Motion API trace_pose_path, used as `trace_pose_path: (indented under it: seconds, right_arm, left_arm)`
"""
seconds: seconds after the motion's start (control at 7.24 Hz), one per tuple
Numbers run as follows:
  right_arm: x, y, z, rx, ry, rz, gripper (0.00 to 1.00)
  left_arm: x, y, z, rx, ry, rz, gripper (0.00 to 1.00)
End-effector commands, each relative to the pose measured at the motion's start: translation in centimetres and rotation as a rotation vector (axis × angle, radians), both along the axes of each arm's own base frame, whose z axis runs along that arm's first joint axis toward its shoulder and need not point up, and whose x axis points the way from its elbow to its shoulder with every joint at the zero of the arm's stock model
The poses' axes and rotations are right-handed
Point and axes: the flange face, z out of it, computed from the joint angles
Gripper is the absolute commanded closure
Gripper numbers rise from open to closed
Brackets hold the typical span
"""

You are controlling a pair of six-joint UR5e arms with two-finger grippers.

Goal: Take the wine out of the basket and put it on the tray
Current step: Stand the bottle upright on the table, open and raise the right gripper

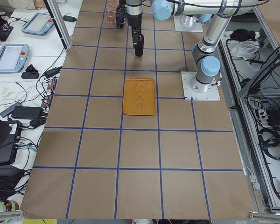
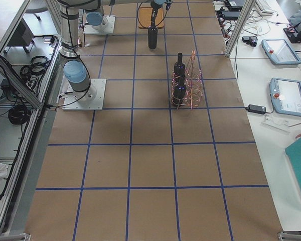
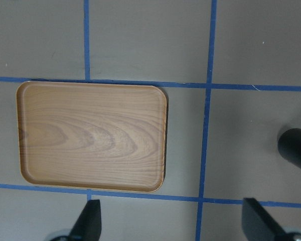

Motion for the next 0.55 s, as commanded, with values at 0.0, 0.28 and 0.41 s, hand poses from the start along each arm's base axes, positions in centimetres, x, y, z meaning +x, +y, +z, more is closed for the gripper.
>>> trace_pose_path:
  seconds: [0.0, 0.28, 0.41]
  right_arm:
    - [0.3, 0.0, -0.3, 0.006, 0.001, -0.036, 0.00]
    - [-0.3, -0.6, 0.8, -0.014, -0.014, -0.027, 0.00]
    - [-2.5, -2.2, 3.2, -0.064, -0.046, 0.068, 0.00]
  left_arm:
    - [0.3, -0.3, -0.1, 0.005, -0.023, 0.007, 0.00]
    - [0.1, 0.0, 0.4, -0.005, -0.018, 0.007, 0.00]
    - [0.0, 0.0, 0.3, 0.004, -0.010, 0.000, 0.00]
